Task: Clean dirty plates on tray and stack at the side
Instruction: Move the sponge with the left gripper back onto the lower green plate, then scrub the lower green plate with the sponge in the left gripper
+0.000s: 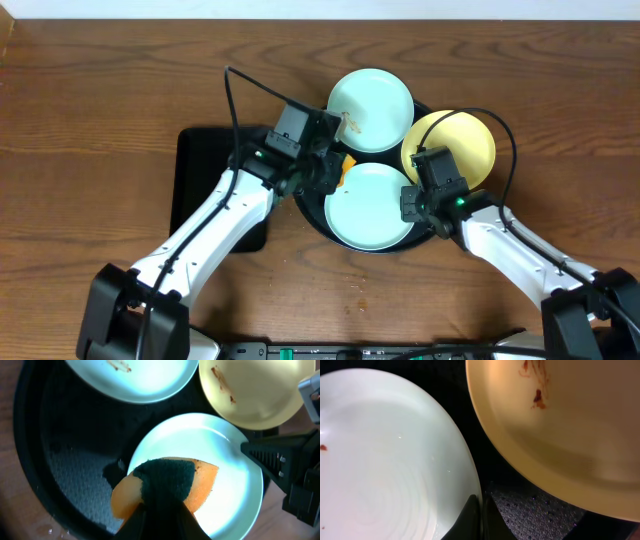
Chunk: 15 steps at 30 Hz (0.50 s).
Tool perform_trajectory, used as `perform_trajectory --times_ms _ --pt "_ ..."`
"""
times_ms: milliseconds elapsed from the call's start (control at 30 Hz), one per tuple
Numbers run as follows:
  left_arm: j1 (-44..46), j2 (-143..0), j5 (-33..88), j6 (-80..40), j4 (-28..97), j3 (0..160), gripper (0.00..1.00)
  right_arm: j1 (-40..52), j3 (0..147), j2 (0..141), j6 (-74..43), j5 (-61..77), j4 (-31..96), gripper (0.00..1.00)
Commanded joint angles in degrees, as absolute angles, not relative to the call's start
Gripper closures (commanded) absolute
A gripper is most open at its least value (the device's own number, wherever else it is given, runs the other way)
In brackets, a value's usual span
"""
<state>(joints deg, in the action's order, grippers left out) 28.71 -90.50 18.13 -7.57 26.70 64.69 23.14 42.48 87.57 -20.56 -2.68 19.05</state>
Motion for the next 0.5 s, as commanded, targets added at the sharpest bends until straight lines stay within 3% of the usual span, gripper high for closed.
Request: perform_trajectory --times_ms 0,467 --pt "29.5 -90.8 16.9 -7.1 24.4 62.7 0.92 22.9 42.2 88.8 -20.5 -4.5 19.0 0.99" --pt "31.9 -99.5 20.7 -5.3 15.2 60.9 0.93 22.9 42.2 88.8 -20.5 -4.4 19.2 0.99"
